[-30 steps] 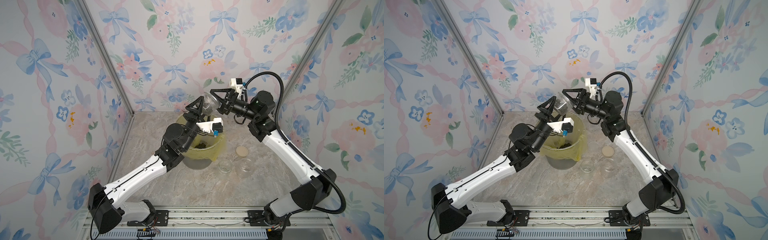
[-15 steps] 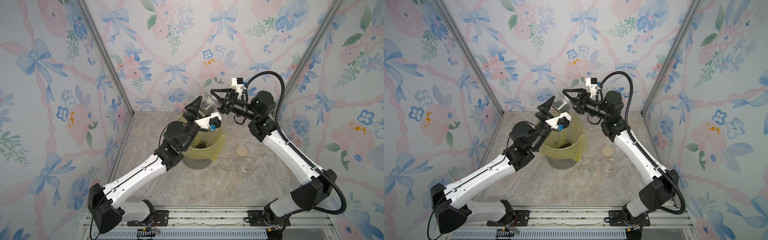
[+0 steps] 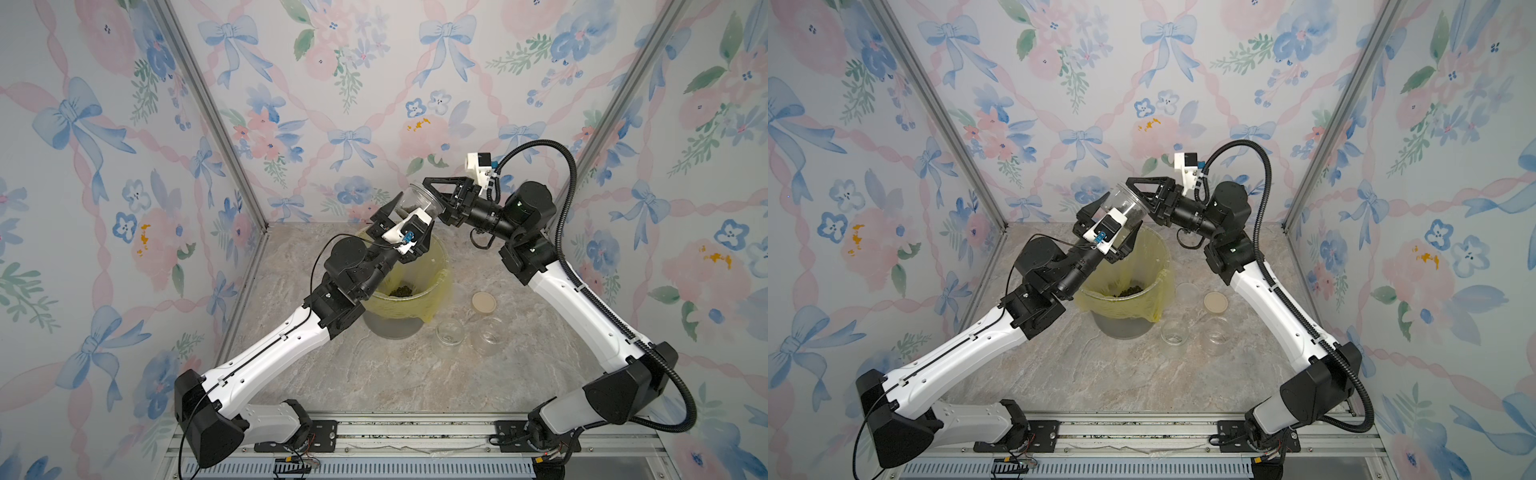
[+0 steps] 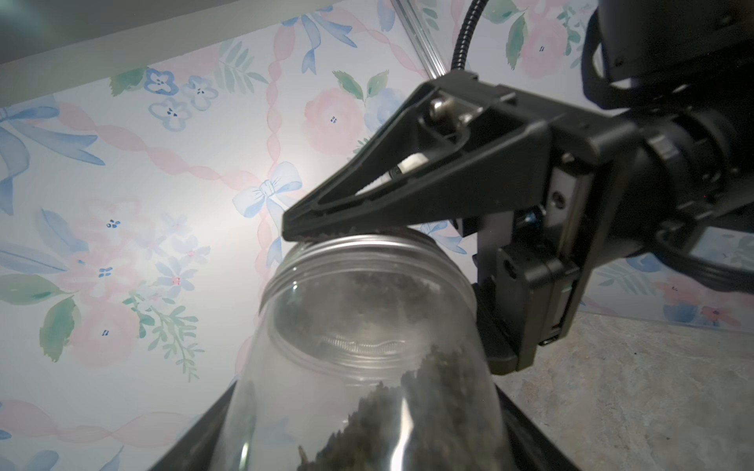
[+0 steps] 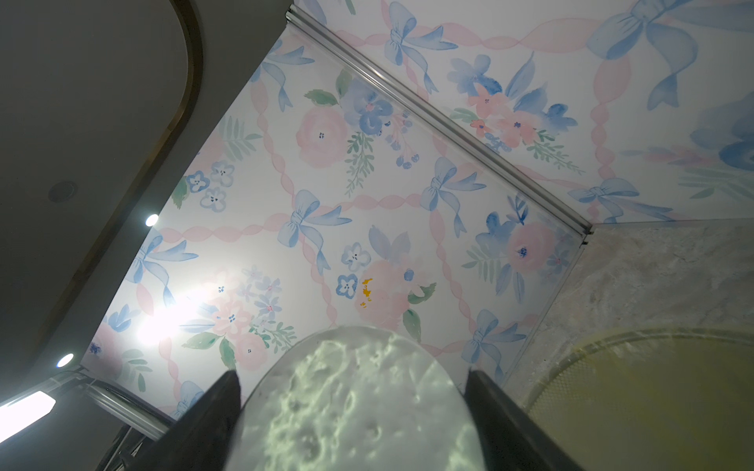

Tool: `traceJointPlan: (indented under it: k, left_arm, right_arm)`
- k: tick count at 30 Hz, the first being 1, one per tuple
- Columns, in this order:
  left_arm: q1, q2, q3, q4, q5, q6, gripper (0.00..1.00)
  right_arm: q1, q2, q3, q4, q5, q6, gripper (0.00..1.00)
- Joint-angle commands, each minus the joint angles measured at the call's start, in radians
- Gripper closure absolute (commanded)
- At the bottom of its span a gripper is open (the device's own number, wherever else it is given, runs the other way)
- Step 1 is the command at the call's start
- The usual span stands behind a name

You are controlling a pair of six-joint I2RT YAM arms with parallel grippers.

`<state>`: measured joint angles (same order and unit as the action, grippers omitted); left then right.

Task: Empty moldy tea leaves from jars
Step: Unscrew the lid from the jar.

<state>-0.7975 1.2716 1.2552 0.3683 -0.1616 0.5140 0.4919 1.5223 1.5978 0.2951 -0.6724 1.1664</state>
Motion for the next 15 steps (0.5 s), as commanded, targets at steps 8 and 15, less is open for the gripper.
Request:
traceJointPlan:
  k: [8,15]
  left_arm:
    - [0.098,-0.04,0.038,0.046,0.246,-0.435,0.6]
    - [0.156,-0.034,0.041,0.05,0.353,-0.581,0.6]
  right_arm:
    - [0.008,-0.02,0.015,-0.003,-0.099,-0.064,0.22]
    - [0.004,-0.03,0.008,0.018,-0.101,-0.092,0.22]
